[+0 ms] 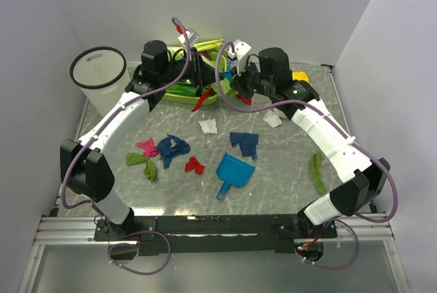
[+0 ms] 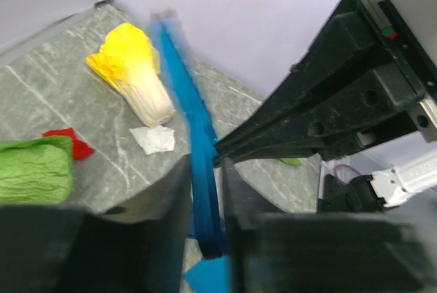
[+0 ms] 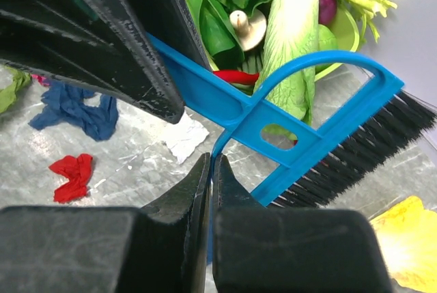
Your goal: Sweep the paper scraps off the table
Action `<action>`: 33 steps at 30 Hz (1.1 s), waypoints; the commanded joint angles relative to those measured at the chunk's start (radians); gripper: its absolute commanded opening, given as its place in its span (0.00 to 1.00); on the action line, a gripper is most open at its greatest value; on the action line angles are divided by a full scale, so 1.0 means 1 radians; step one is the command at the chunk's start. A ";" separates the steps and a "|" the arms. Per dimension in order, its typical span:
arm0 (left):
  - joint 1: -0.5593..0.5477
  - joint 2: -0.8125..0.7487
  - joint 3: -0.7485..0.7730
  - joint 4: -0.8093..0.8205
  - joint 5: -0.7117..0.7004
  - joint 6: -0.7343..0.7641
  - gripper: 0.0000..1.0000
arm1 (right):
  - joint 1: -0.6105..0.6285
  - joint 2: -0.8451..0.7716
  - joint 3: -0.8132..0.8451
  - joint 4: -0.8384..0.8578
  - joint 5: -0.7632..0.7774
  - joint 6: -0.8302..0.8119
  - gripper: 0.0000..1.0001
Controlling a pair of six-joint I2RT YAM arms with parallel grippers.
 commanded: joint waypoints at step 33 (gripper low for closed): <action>0.023 -0.111 0.006 -0.407 0.025 0.465 0.01 | -0.142 -0.097 0.044 -0.116 -0.241 -0.060 0.77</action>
